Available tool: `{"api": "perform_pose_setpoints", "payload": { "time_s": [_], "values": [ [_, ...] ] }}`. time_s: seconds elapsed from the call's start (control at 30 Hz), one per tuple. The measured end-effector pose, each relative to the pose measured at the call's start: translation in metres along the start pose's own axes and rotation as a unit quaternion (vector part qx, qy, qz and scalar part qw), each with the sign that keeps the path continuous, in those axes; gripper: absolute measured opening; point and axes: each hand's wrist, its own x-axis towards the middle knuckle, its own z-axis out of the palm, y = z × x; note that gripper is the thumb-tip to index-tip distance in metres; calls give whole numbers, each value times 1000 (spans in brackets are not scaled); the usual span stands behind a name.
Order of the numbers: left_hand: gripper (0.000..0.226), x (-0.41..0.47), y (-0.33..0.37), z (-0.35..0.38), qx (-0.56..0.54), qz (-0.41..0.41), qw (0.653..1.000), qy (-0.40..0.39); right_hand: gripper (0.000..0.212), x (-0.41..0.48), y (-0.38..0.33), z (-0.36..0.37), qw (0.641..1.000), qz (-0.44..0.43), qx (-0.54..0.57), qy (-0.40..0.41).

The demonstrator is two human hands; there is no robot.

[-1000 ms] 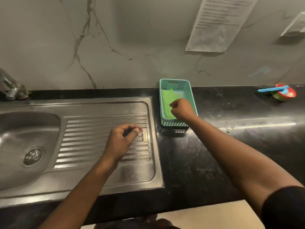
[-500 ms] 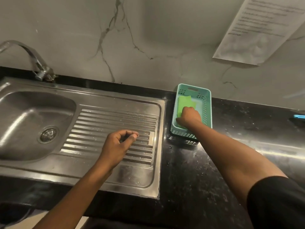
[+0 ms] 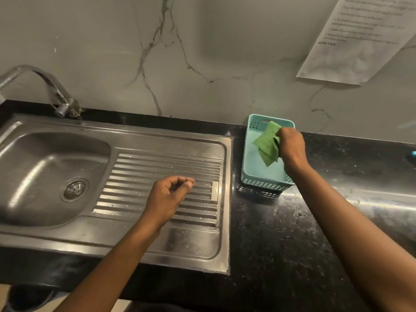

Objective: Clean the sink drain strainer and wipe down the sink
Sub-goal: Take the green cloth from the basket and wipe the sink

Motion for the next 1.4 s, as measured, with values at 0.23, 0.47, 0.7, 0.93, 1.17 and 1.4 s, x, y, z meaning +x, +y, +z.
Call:
{"api": "perform_pose_setpoints", "payload": {
  "time_s": [0.23,0.47,0.7,0.93,1.17,1.4],
  "values": [
    [15,2,-2,-22,-4,-1,1000,1,19,-39,-54,41,989,-115,7,-90],
    [14,7,-11,-67,-13,6,1000,10,31,-86,-30,132,829,-314,-431,-168],
    [13,15,-28,-114,0,-4,1000,-5,48,-123,43,173,808,-210,-478,-271],
    [17,20,-44,-159,-2,-2,999,-34,66,-164,54,216,871,-101,-448,-178],
    [18,19,-65,-192,-16,-31,999,-9,69,-207,23,307,866,-126,-436,-210],
    [12,33,-74,-214,-10,-32,999,22,69,-225,7,354,835,-224,-395,-311]
  ]
}}
